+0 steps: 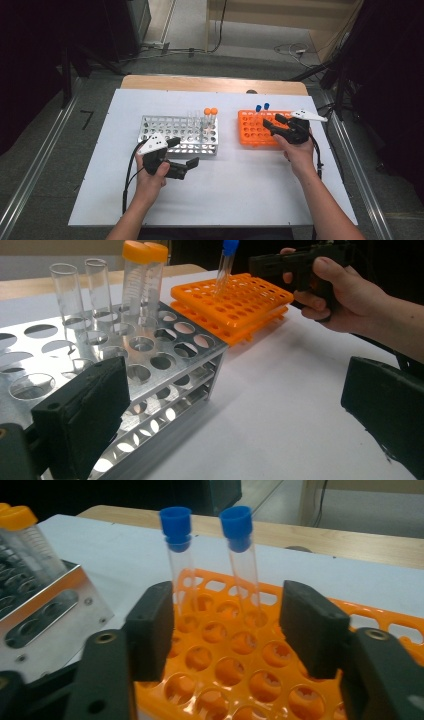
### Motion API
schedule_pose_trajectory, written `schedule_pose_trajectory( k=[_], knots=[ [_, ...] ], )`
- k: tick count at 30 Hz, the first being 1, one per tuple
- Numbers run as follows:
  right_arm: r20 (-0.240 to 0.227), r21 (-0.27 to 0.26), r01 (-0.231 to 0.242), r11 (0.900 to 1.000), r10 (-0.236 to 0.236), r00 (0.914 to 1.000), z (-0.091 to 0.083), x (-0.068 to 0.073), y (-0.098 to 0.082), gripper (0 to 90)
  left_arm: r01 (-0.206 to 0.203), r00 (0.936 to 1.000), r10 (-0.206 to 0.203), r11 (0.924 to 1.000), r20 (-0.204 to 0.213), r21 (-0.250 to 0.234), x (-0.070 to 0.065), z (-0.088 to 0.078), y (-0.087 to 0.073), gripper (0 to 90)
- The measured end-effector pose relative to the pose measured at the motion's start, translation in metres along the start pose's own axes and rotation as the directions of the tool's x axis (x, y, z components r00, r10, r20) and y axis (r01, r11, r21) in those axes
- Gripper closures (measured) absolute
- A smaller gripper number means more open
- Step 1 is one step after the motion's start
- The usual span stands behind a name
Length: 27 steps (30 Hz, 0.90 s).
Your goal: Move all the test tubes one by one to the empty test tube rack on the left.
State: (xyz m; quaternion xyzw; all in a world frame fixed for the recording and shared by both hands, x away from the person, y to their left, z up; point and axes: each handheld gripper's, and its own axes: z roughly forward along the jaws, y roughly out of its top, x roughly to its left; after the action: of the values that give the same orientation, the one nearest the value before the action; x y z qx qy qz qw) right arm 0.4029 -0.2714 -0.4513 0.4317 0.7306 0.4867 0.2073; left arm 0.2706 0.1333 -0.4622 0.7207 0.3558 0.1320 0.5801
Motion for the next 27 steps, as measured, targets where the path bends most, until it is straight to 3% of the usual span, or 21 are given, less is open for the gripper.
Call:
schedule_pose_trajectory(
  k=[5,9,15,23,27],
  knots=[
    [0.007,0.025,-0.030,0.999,0.030,0.9995,0.013,-0.006,-0.001,54.4,0.011,0.9999,-0.011,0.9999,0.006,-0.002,0.001,0.000,-0.001,0.0],
    [0.042,0.053,-0.026,0.998,0.024,0.9988,0.025,-0.004,0.002,58.8,0.016,0.9998,-0.016,0.9999,0.007,0.003,0.002,0.000,-0.002,0.0],
    [0.099,0.077,-0.070,0.995,0.062,0.9931,0.040,-0.002,0.001,65.8,0.018,0.9998,-0.018,0.9998,0.008,0.010,0.002,0.001,-0.003,0.0],
    [0.176,0.093,-0.003,0.996,-0.014,0.9844,0.047,0.006,-0.002,74.7,0.022,0.9997,-0.022,0.9997,0.003,0.003,0.003,0.000,-0.003,0.0],
    [0.161,0.061,-0.011,0.998,0.000,0.9869,0.043,0.003,-0.002,75.3,0.020,0.9998,-0.020,0.9998,-0.001,-0.002,0.002,-0.002,-0.002,0.0]
  ],
)
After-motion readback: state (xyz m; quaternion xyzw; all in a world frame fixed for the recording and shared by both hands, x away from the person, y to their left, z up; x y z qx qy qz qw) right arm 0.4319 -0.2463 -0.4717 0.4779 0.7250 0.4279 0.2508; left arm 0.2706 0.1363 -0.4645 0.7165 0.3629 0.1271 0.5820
